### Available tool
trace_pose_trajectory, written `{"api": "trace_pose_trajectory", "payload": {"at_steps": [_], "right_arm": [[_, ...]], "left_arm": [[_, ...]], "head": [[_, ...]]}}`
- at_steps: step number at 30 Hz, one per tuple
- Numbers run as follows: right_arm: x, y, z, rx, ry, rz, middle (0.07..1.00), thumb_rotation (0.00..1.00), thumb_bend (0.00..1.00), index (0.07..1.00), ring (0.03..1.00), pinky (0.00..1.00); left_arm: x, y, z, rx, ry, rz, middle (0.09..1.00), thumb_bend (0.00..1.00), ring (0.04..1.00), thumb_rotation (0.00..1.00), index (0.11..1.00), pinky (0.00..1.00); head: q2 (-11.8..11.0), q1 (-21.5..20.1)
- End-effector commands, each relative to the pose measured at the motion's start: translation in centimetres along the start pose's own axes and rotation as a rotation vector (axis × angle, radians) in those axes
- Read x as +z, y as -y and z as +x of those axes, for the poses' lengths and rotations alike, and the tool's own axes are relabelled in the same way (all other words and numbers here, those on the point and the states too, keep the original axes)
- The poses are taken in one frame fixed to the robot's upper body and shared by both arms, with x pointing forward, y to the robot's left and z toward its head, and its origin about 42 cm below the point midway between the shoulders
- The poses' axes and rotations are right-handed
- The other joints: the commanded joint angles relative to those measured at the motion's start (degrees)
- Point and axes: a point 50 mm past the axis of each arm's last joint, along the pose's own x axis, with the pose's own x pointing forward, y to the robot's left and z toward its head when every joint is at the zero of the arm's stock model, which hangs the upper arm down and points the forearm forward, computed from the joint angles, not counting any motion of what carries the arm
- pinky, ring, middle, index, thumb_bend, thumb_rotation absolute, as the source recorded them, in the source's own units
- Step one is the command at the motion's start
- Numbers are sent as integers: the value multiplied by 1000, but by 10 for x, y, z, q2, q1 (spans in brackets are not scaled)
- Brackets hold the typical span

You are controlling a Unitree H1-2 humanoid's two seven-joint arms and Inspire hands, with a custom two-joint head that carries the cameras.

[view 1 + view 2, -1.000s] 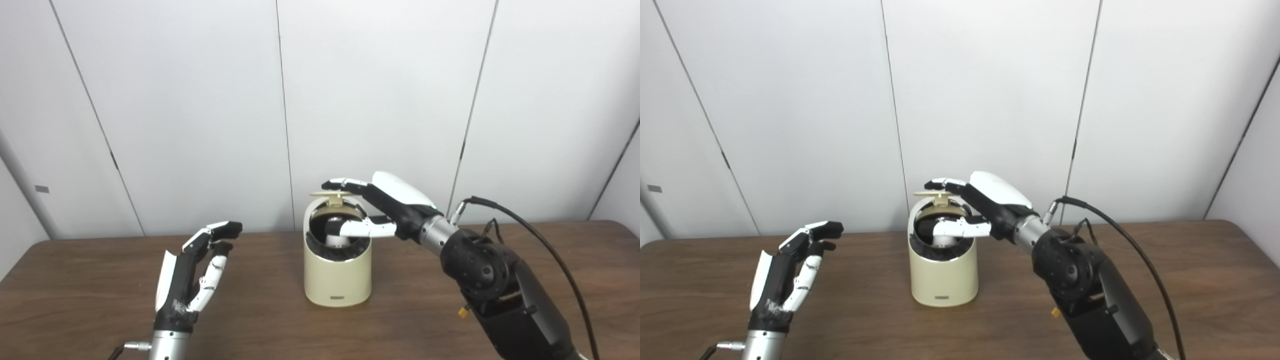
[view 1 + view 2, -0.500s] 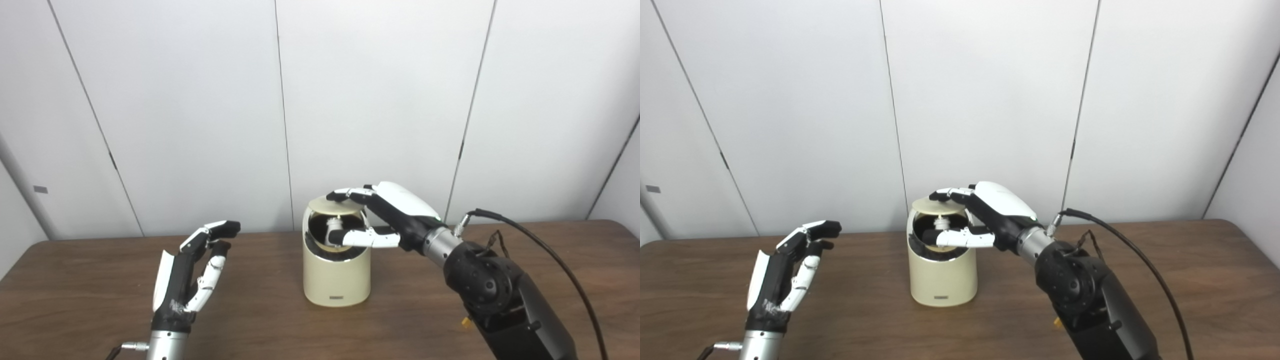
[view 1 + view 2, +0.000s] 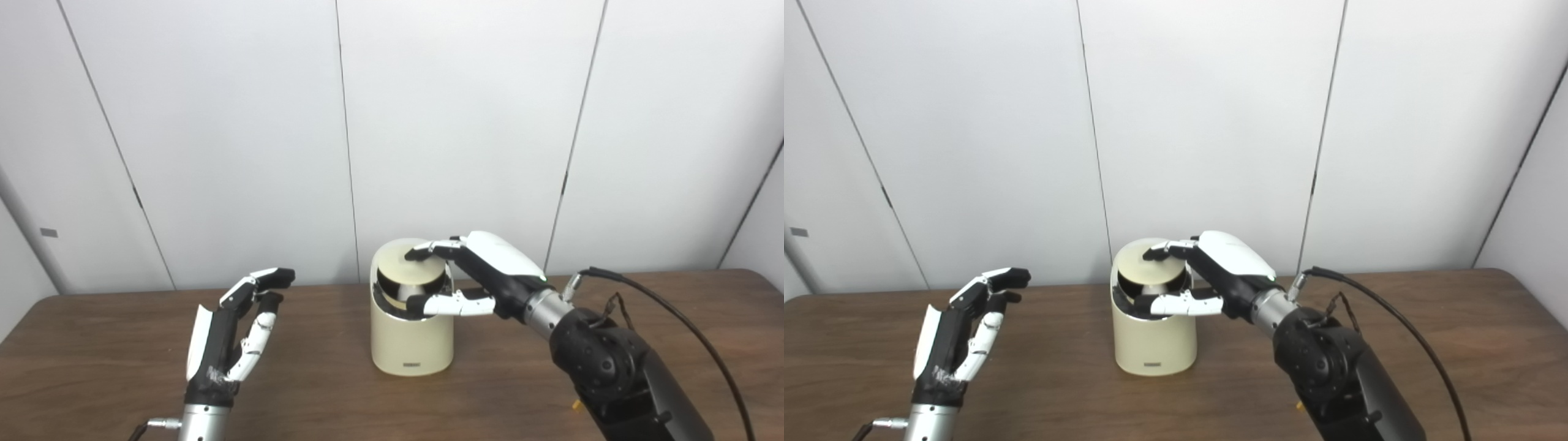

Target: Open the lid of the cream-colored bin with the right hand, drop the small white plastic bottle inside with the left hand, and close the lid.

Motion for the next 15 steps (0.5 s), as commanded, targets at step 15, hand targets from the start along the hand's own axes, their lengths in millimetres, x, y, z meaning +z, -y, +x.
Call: {"api": "trace_pose_trajectory", "payload": {"at_steps": [15], "right_arm": [[1,-27,-18,-89,46,-431,853,792,873,811,940,1000]], "left_arm": [[17,-4,17,23,95,9,702,361,692,799,694,616]], "head": [[3,1]]}}
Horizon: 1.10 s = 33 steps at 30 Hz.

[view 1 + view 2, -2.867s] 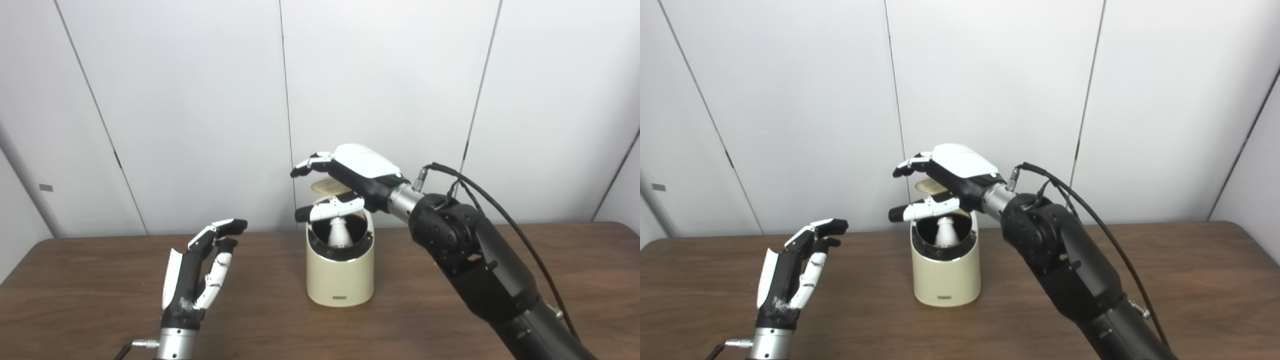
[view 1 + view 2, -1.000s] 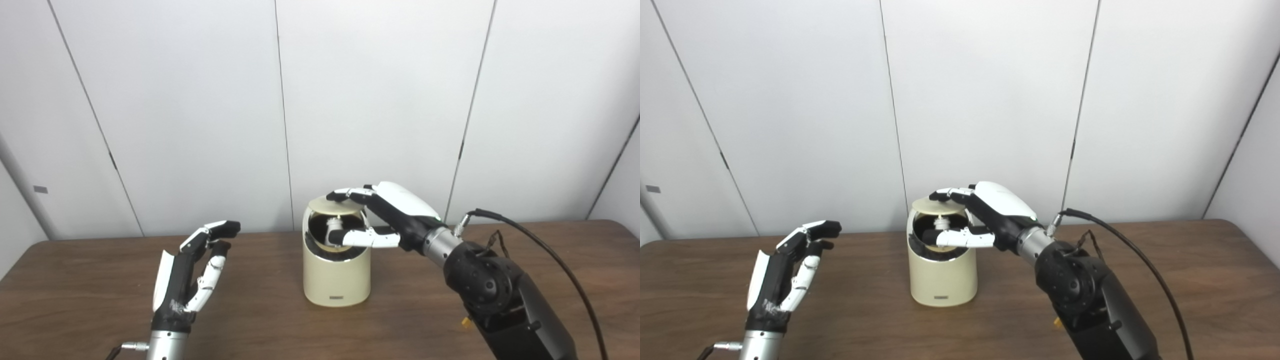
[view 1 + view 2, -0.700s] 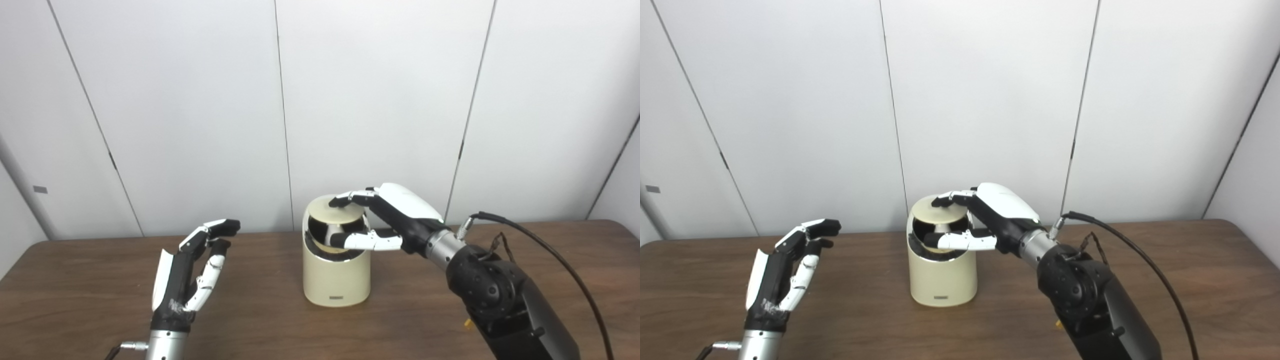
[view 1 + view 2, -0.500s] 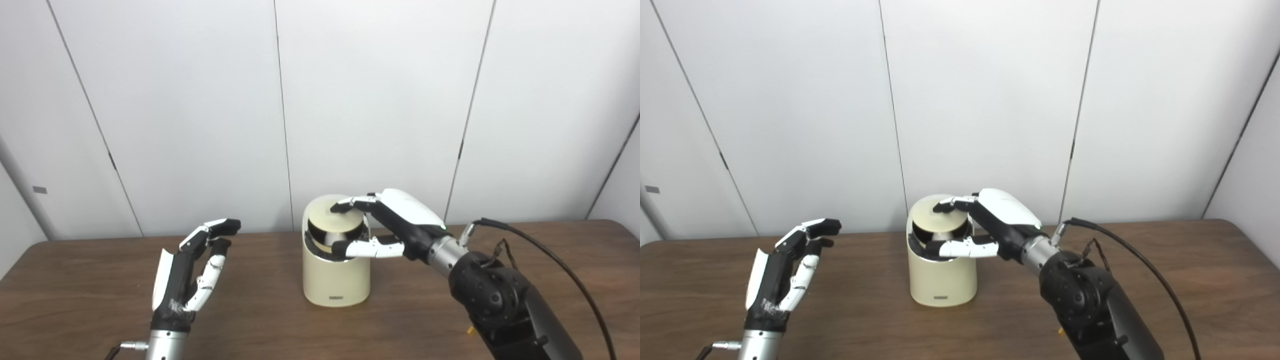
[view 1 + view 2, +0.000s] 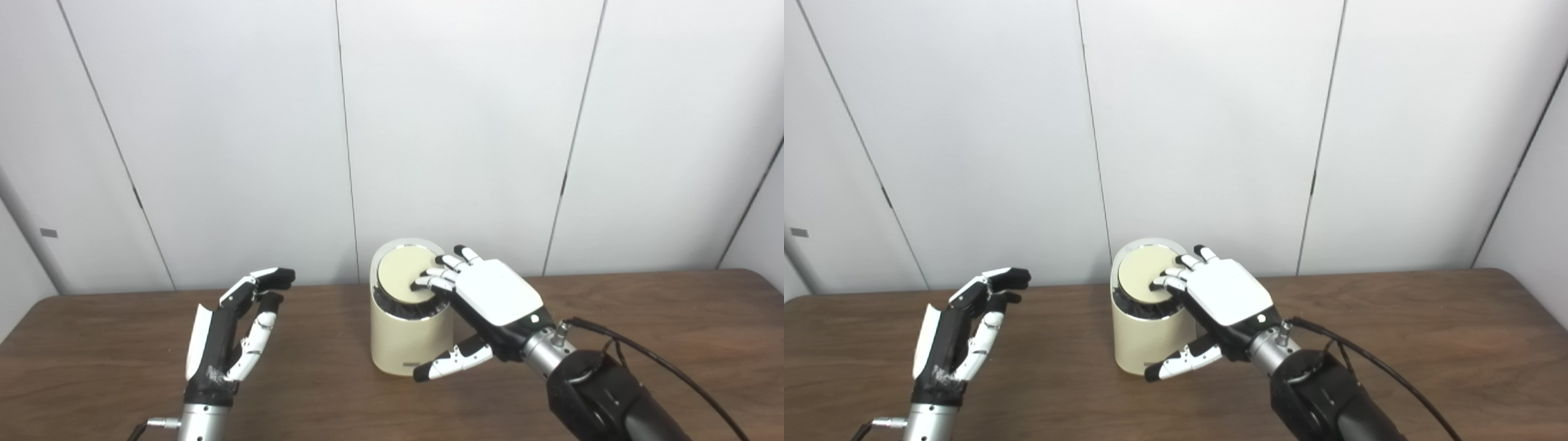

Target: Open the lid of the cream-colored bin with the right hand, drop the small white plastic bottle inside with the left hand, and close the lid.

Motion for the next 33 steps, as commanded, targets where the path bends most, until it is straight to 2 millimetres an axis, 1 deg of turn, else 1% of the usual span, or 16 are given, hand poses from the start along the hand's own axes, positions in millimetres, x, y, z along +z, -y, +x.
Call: {"api": "trace_pose_trajectory", "payload": {"at_steps": [1,9,11,14,18,20,23,27,33], "right_arm": [[-3,6,2,-28,-1,-13,849,790,870,805,938,1000],[-2,-4,-7,-35,-22,-1,842,765,856,802,927,1000],[-1,-6,-7,-42,-23,-27,837,764,854,791,920,1000],[3,-8,-8,-37,-34,-110,836,792,852,785,908,1000],[7,-12,-7,-21,-47,-186,832,792,855,778,906,1000],[9,-14,-6,-1,-60,-217,832,809,865,780,909,1000],[10,-16,-6,20,-67,-237,833,826,869,785,917,1000],[11,-20,-6,36,-53,-254,820,817,857,775,908,1000],[14,-23,-8,48,-47,-260,816,795,858,779,910,1000]], "left_arm": [[16,-4,16,27,91,0,701,359,691,805,691,614],[15,-6,16,28,85,-12,705,366,700,810,691,628],[15,-7,16,29,85,-11,707,374,702,812,693,631],[15,-7,17,31,85,-5,703,377,696,821,690,621],[15,-7,16,27,86,-8,706,369,700,823,692,627],[15,-7,16,29,85,-9,706,373,699,820,692,627],[15,-6,16,30,85,-11,703,379,696,818,690,623],[16,-7,16,24,86,-13,707,369,701,818,694,625],[16,-7,16,26,86,-15,705,381,697,810,692,623]], "head": [[0,0],[0,-2],[0,-2],[-1,-2],[0,-1],[0,-2],[0,-2],[1,-2],[2,-2]]}}
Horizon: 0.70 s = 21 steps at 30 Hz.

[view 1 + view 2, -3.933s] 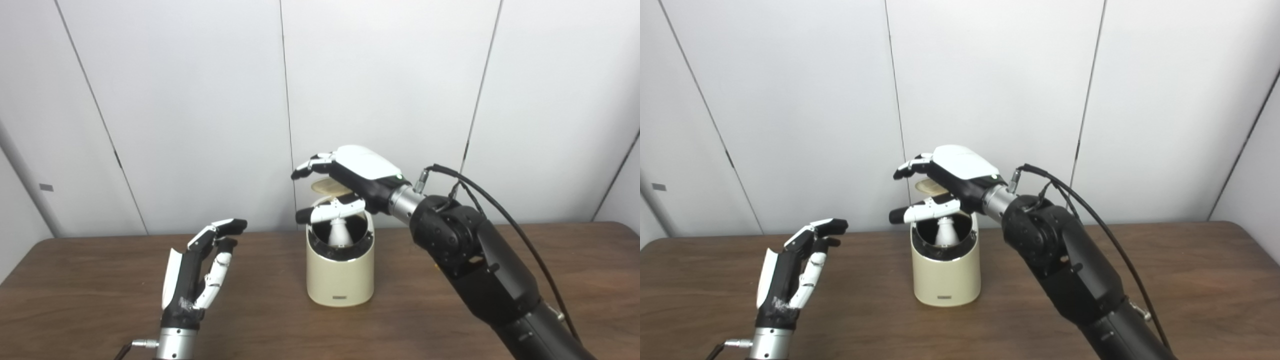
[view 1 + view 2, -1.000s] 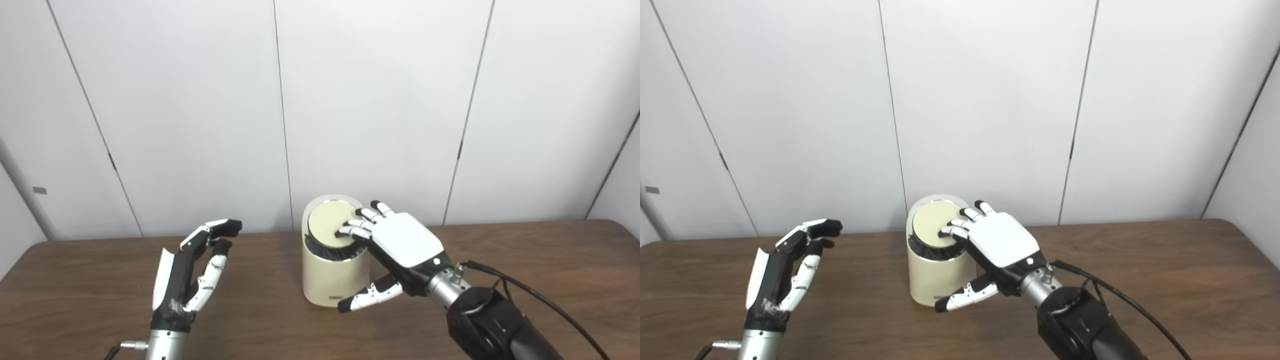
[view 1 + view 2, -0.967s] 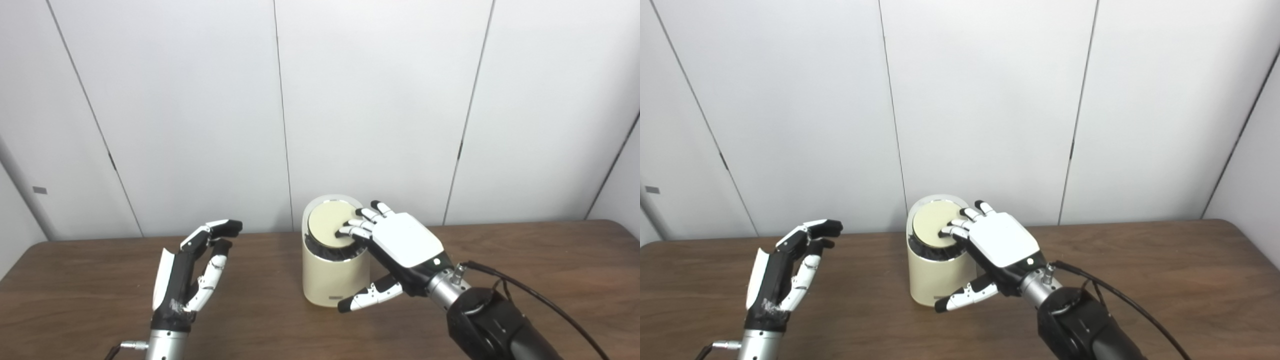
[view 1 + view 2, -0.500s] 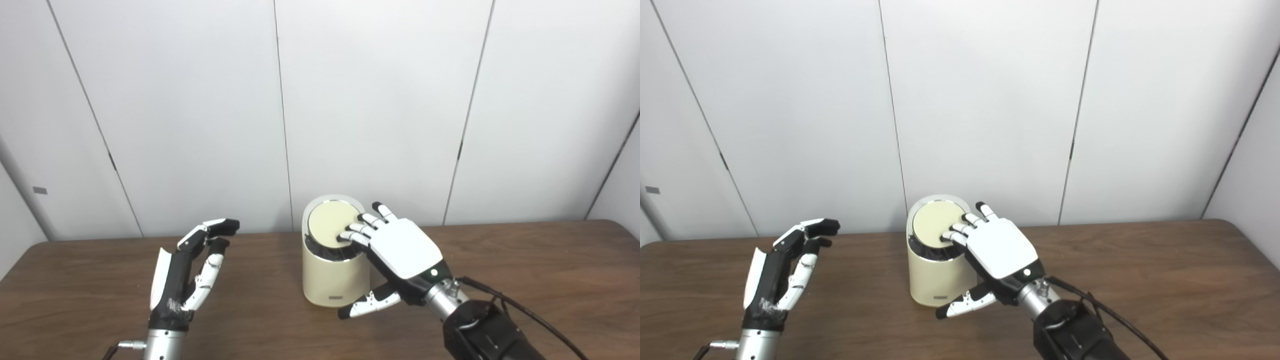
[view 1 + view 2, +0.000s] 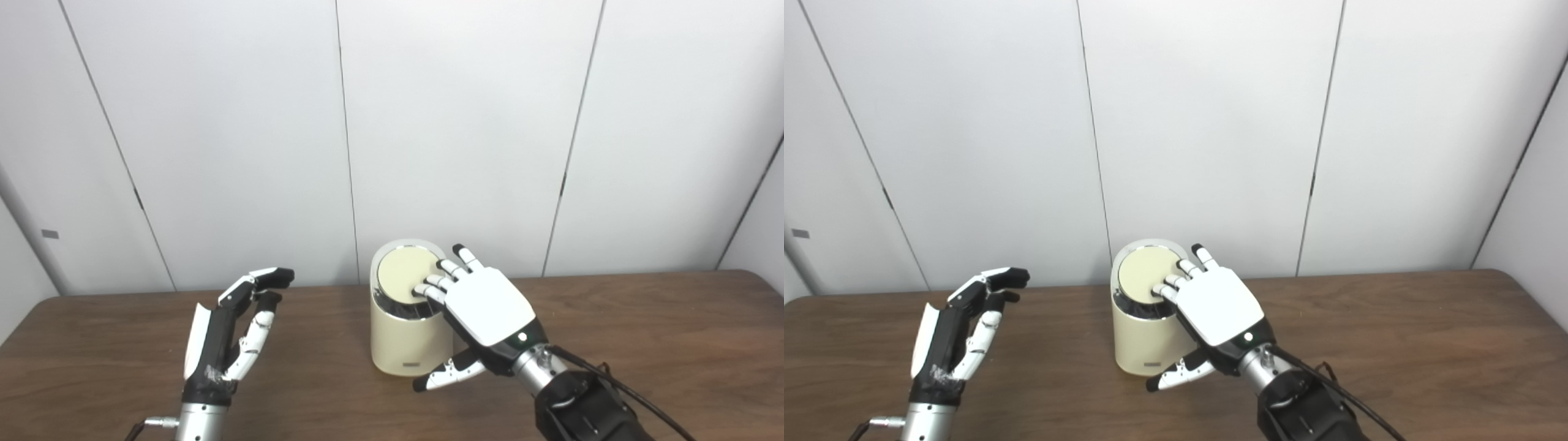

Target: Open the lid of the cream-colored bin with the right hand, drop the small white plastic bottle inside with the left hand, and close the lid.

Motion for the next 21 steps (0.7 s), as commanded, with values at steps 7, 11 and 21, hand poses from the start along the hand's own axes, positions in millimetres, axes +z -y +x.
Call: {"api": "trace_pose_trajectory", "payload": {"at_steps": [7,11,21], "right_arm": [[-1,-11,-5,87,-6,-23,817,792,858,785,912,1000],[-2,-13,-7,88,-2,-28,811,777,864,776,906,1000],[-8,-15,-8,13,-73,166,876,775,864,820,922,1000]], "left_arm": [[16,-4,15,14,87,-9,708,355,698,799,694,622],[15,-3,15,14,82,-14,708,362,699,796,695,627],[15,-4,15,16,82,-7,706,369,698,807,693,623]], "head": [[1,-1],[2,-1],[0,-2]]}}
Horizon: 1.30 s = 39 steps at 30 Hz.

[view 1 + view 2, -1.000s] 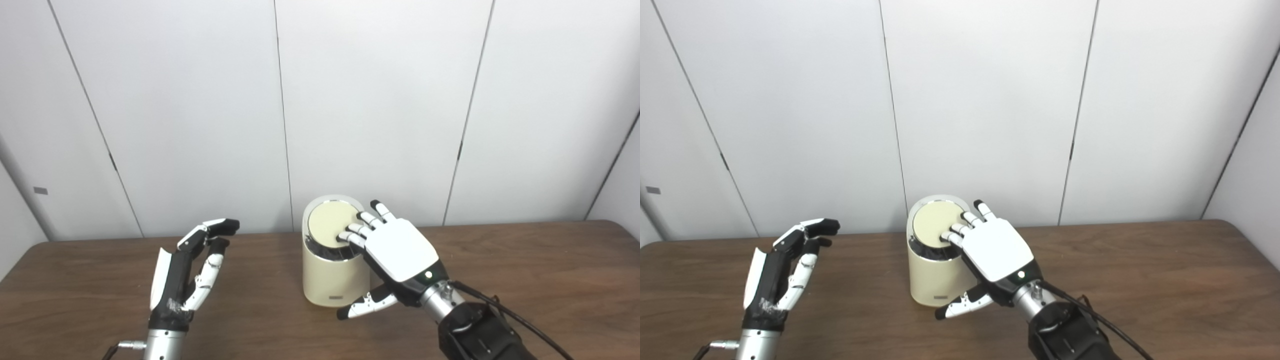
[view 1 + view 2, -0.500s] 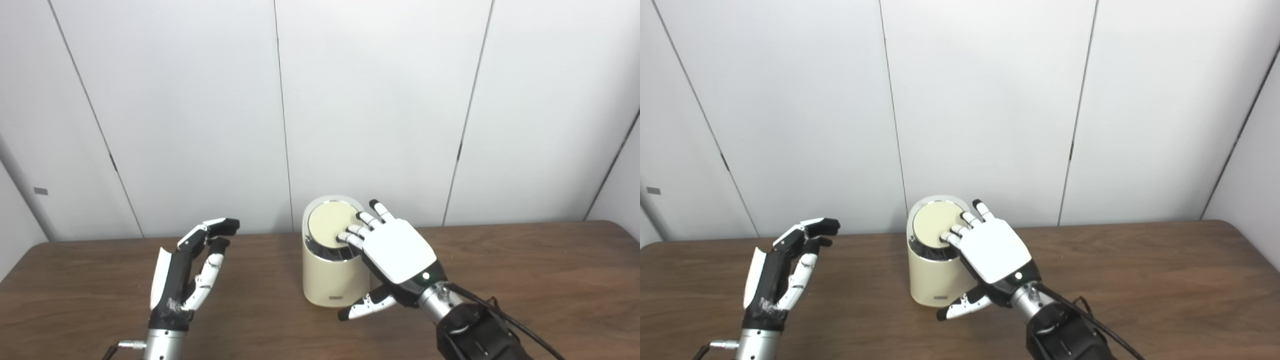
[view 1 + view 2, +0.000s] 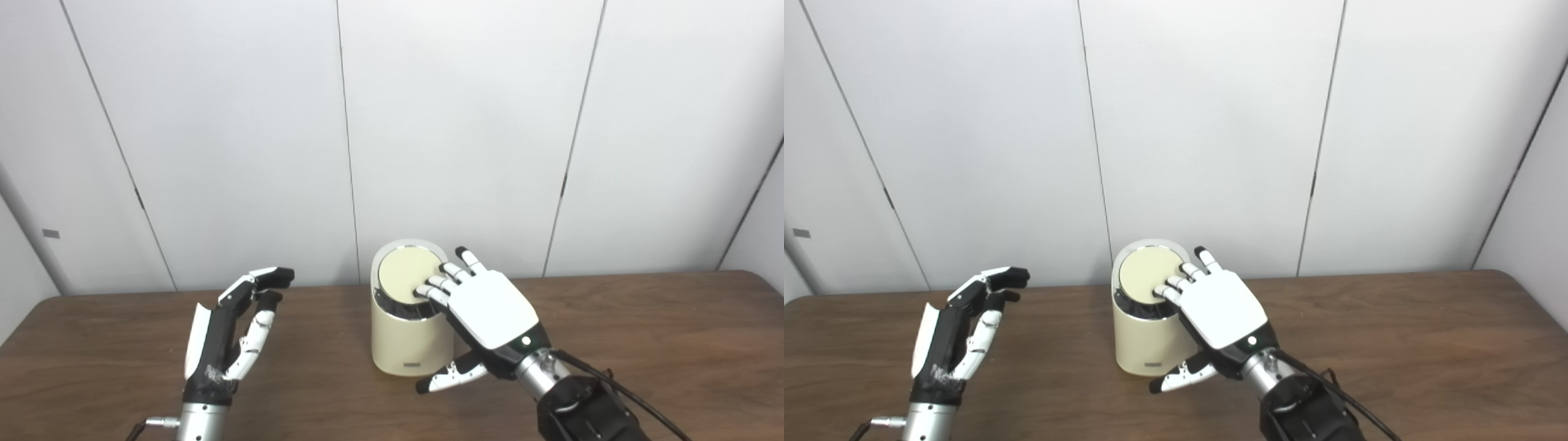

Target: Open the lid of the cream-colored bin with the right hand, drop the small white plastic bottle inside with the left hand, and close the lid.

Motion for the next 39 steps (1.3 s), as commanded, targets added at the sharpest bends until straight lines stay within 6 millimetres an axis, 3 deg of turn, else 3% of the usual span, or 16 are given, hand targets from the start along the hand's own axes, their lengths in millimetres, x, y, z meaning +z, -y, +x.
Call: {"api": "trace_pose_trajectory", "payload": {"at_steps": [1,9,24,29,33,35,38,39], "right_arm": [[-8,-4,-1,2,-44,60,885,780,866,833,930,1000],[-14,-4,-4,-92,-49,108,943,753,857,907,989,1000],[-16,-5,-5,-118,-41,81,937,760,854,903,987,1000],[-20,-4,-8,-147,-68,165,950,742,837,928,995,1000],[-29,-7,-16,-243,-100,316,997,774,776,995,1000,1000],[-35,-12,-21,-290,-117,415,1000,745,744,999,1000,994],[-47,-22,-32,-389,-130,528,986,706,649,962,969,887],[-52,-26,-36,-430,-132,562,957,675,570,928,940,845]], "left_arm": [[14,-6,15,16,82,0,707,371,698,808,694,623],[14,-6,14,15,82,0,705,375,693,798,693,615],[13,-5,14,15,81,8,703,381,693,807,693,616],[14,-4,14,19,81,7,701,387,692,809,692,616],[13,-5,14,20,80,10,703,387,694,804,694,617],[12,-6,14,19,78,12,706,388,696,804,697,618],[11,-6,13,17,76,24,709,378,698,800,700,617],[11,-7,13,16,77,31,710,372,698,798,701,615]], "head": [[1,0],[1,-1],[-1,0],[-2,2],[-3,0],[-5,0],[-6,3],[-6,4]]}}
